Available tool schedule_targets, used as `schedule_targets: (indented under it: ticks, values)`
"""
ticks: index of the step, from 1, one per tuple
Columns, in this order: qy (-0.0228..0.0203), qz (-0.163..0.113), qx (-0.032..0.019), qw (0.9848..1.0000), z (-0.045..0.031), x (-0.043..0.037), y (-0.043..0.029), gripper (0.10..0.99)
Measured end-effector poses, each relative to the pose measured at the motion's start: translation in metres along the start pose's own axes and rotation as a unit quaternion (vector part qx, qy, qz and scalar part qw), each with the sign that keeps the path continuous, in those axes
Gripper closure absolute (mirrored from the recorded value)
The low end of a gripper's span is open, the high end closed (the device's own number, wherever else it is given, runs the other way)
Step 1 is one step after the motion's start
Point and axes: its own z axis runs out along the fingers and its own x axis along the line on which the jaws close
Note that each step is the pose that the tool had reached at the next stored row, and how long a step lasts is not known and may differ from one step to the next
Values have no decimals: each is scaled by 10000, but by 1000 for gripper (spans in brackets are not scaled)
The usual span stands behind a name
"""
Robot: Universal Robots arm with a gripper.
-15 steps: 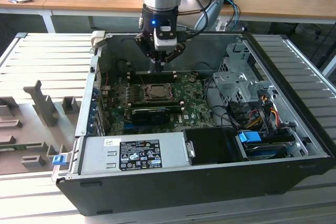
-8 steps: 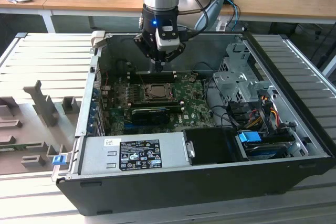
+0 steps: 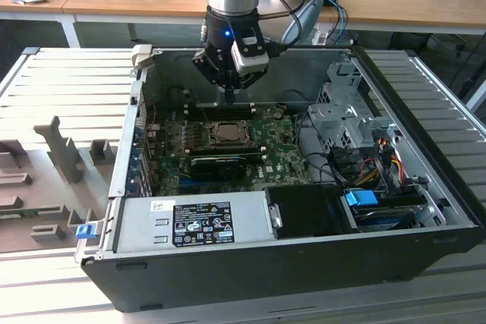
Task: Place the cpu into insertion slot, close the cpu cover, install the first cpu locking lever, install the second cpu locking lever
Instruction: 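Install the first cpu locking lever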
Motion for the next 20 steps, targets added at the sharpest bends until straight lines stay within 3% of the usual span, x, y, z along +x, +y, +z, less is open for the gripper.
schedule_targets:
  ticks: [5, 8, 12, 16, 20]
  values:
    - [3, -183, -3, 9998, 0, 11, -5, 980]
    - [-6, -190, -5, 9998, 2, 104, -30, 980]
    - [-5, -265, -10, 9996, 36, 142, -53, 980]
    - [7, -767, -17, 9971, 64, 143, -54, 980]
    - [16, -1161, -22, 9932, 73, 145, -55, 980]
